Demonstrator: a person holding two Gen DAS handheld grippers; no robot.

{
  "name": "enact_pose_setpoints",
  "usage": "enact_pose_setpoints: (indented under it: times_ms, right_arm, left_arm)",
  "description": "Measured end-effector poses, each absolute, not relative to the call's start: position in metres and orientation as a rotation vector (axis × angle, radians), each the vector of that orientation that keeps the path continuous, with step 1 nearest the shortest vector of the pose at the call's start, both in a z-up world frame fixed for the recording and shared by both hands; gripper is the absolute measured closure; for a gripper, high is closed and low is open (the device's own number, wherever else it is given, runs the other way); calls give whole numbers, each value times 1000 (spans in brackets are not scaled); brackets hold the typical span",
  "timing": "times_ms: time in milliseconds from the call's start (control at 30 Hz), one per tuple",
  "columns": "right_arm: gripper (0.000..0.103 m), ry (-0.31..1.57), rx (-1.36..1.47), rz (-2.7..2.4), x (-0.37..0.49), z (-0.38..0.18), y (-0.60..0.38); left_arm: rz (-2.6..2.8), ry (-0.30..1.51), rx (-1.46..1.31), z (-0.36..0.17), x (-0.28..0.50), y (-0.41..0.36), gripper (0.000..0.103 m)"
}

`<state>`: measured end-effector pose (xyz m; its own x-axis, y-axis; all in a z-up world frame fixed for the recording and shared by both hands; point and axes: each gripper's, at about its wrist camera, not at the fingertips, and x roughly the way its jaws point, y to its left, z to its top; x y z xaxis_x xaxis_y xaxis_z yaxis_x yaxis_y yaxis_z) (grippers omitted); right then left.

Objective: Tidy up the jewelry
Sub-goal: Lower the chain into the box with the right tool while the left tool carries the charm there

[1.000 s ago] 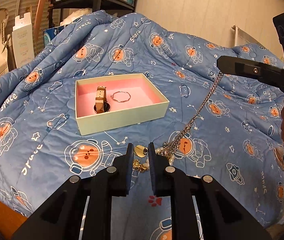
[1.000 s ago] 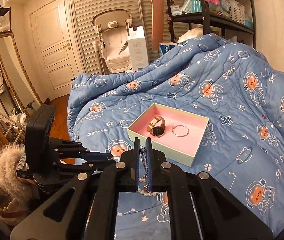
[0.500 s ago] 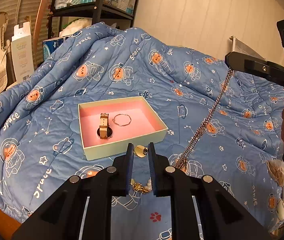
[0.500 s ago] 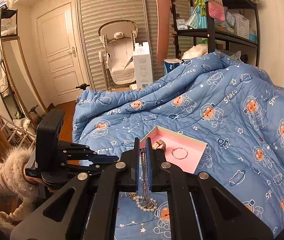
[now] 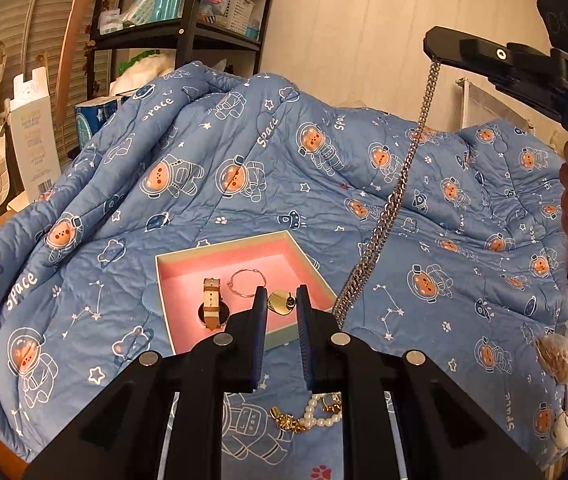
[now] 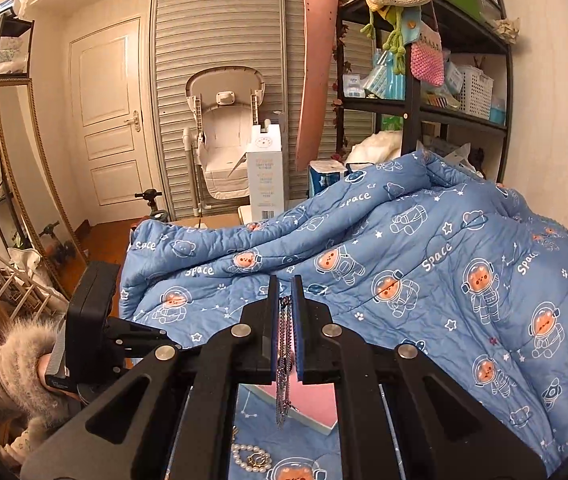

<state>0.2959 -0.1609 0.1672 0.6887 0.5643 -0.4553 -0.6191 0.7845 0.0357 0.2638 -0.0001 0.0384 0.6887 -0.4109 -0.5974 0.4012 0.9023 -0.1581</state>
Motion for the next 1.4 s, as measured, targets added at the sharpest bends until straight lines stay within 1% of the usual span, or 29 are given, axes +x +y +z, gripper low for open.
enact_pose_setpoints:
  times_ms: [200, 533, 800, 1067, 1400]
  right_arm:
    - [97, 509, -131, 614, 329, 152, -160]
    - [97, 648, -127, 554, 379, 78, -159]
    - [97, 755, -126, 557, 405, 25, -157]
    - [97, 872, -168, 602, 424, -16, -147]
    - [97, 1035, -286, 635, 447, -62, -130]
  left_arm:
    - [-456, 712, -3, 33, 295, -9, 89]
    - [-430, 842, 9, -20, 339, -22, 89]
    - [-431, 906, 45, -49, 355, -35, 89]
    - [-436, 950, 92, -71, 364, -50, 89]
    - [-443, 987, 106, -87, 376, -56, 89]
